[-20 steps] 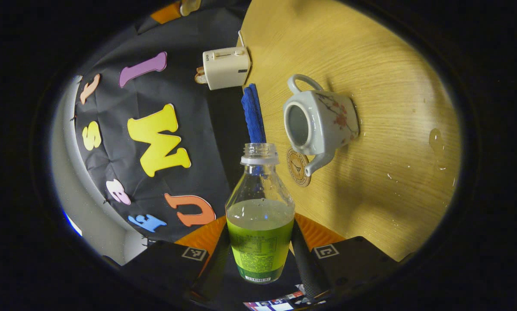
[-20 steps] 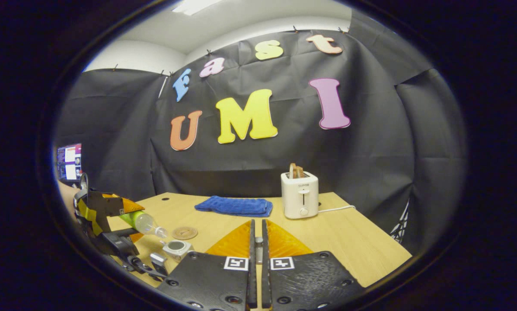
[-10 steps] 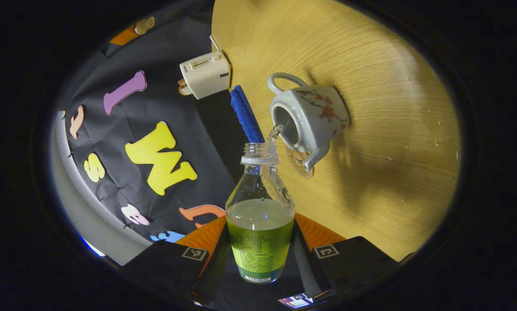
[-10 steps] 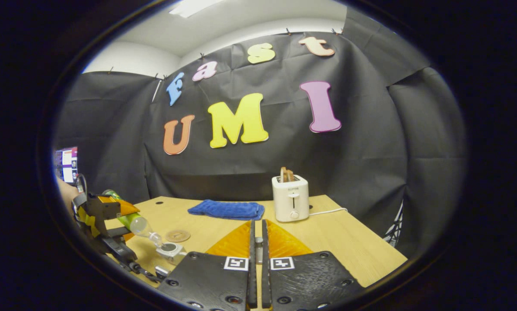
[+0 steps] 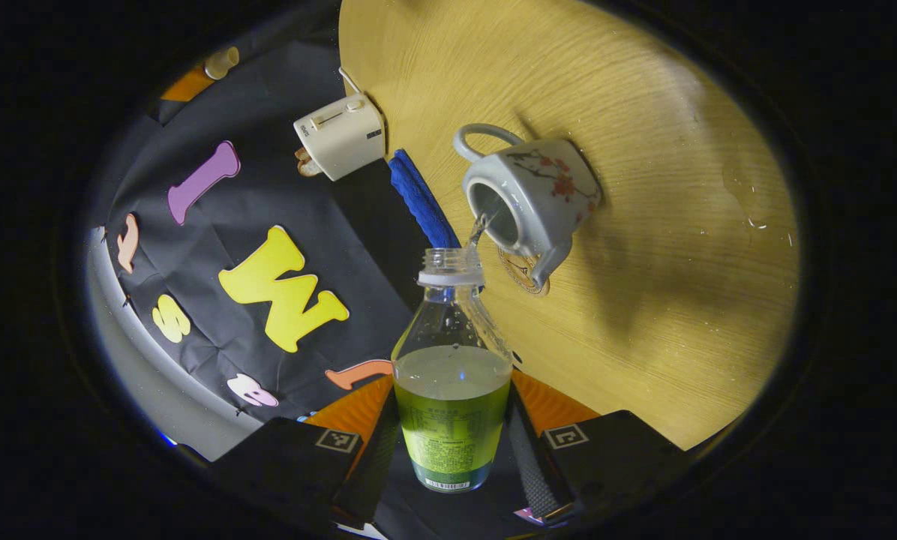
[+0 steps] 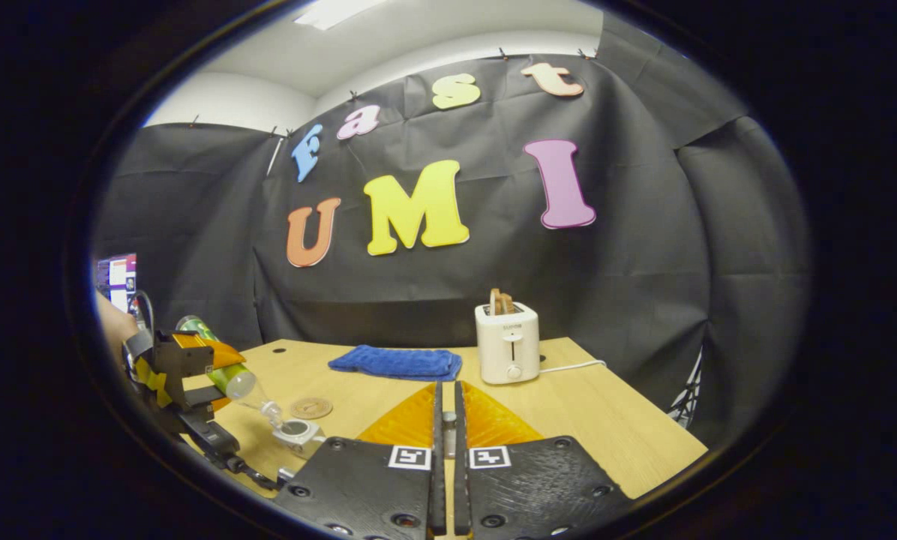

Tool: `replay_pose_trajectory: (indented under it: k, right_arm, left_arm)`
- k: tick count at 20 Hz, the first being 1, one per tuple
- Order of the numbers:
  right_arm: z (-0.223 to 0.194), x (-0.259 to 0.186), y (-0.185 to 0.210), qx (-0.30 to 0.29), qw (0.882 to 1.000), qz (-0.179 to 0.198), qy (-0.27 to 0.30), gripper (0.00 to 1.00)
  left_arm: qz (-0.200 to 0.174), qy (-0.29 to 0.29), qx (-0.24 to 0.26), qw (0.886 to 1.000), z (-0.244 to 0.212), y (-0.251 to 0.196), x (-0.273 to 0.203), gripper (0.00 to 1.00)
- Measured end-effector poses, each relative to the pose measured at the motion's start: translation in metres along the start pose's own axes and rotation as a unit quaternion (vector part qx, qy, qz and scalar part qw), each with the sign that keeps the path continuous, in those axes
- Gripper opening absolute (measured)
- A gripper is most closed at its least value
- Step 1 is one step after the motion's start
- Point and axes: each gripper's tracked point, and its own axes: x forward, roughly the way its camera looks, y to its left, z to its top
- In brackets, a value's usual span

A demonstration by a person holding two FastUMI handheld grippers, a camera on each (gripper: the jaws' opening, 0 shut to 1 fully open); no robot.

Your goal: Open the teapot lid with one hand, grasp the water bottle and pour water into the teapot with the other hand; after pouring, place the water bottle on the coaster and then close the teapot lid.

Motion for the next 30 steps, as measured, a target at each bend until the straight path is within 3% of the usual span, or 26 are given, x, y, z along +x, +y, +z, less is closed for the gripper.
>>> replay_pose_trajectory:
  k: [10,15,23,25,27,29,30]
  right_arm:
    - [-0.002,-0.001,0.008,-0.007,1.0,0.005,0.007,0.04]
    - [-0.007,0.0,0.017,-0.02,1.0,0.012,0.012,0.04]
    - [-0.008,0.002,0.018,-0.027,1.0,0.005,0.01,0.04]
    - [-0.007,0.002,0.019,-0.028,1.0,0.004,0.009,0.04]
    - [-0.007,0.002,0.02,-0.027,1.0,0.004,0.006,0.04]
    - [-0.006,0.003,0.02,-0.023,1.0,0.004,0.003,0.04]
    - [-0.007,0.003,0.022,-0.02,1.0,0.005,0.004,0.04]
  left_arm:
    - [0.0,0.003,0.038,0.999,0.005,0.011,-0.009,0.74]
    - [0.014,-0.001,0.041,0.999,0.01,0.018,-0.012,0.74]
    - [-0.001,-0.001,0.018,1.0,0.001,0.004,0.004,0.74]
    - [0.011,-0.022,-0.024,0.999,0.004,0.009,0.003,0.74]
    - [0.008,-0.039,-0.122,0.992,-0.001,0.005,0.001,0.74]
    - [0.0,-0.062,-0.235,0.97,-0.001,0.001,0.002,0.7]
    - [0.0,-0.066,-0.287,0.956,-0.003,0.002,0.001,0.74]
